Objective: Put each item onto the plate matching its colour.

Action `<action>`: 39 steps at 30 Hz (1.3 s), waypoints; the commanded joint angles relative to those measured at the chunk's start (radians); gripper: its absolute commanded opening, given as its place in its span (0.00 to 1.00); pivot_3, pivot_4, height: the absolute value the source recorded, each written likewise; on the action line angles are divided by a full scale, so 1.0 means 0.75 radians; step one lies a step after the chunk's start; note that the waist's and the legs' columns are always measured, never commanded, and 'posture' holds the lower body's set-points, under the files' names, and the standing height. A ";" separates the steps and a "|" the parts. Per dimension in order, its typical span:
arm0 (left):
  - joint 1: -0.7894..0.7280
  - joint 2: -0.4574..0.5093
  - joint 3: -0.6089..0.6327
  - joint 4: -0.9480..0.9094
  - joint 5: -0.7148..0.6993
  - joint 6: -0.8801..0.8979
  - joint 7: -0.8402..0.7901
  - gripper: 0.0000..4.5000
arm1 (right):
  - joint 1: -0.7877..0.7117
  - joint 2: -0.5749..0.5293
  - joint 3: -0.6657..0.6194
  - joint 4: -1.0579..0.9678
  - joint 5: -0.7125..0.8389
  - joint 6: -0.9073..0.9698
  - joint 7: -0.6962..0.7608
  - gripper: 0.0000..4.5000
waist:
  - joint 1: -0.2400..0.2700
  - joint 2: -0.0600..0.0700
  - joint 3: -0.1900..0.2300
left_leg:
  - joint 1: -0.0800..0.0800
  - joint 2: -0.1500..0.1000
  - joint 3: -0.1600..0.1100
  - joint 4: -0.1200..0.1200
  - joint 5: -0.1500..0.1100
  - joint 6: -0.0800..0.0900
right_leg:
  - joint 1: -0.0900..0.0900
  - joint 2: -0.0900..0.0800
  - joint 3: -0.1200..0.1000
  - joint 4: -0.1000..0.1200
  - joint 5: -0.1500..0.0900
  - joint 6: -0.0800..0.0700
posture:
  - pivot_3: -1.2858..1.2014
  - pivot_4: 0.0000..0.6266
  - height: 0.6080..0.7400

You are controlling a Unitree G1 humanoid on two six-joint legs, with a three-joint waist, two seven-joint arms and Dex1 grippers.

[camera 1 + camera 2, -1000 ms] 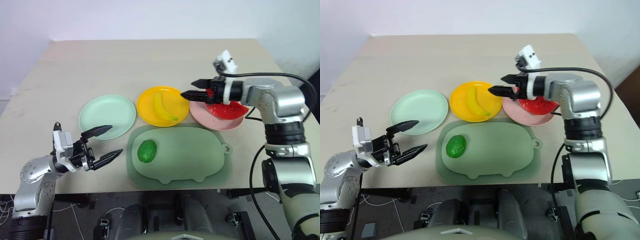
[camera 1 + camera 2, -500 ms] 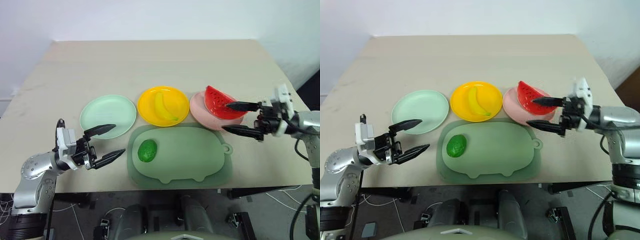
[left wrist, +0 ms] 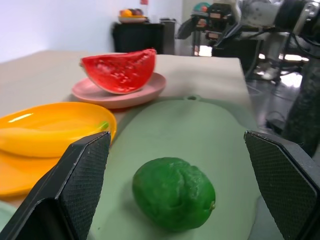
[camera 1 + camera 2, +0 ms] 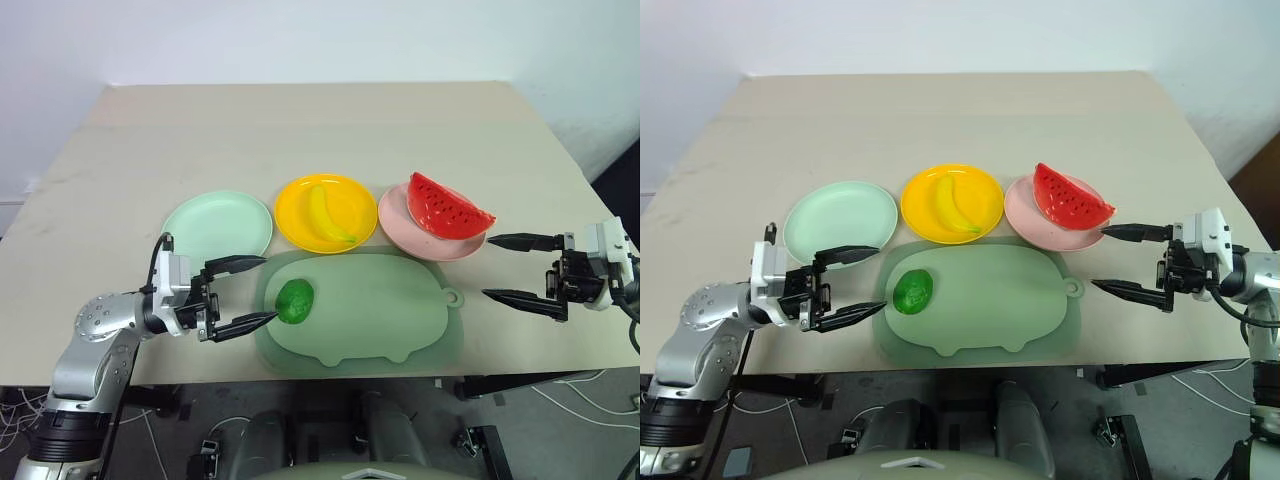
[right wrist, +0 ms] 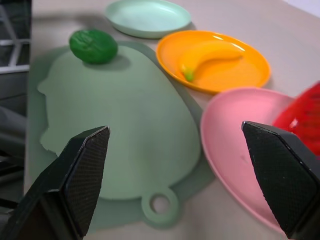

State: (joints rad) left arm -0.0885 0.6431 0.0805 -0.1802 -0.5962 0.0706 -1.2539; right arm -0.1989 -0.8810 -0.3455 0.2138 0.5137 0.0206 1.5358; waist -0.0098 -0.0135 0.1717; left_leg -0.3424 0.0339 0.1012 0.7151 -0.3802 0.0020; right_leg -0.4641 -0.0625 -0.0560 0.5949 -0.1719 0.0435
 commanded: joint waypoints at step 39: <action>-0.216 -0.150 -0.304 0.143 0.394 0.086 0.250 0.64 | 0.066 0.060 0.065 -0.160 0.008 -0.008 -0.208 1.00 | 0.003 0.000 0.000 | 0.004 0.000 -0.004 0.000 0.000 0.000 | 0.003 -0.001 0.001 0.000 0.000 0.002 | 0.52 0.24 0.97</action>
State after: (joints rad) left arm -0.2345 0.5235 -0.1768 -0.0595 -0.2833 0.1472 -1.0627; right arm -0.1446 -0.8289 -0.2894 0.1066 0.5157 0.0239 1.3815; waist -0.0076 -0.0135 0.1717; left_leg -0.3397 0.0336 0.0982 0.7148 -0.3803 0.0022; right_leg -0.4614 -0.0629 -0.0552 0.5952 -0.1715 0.0448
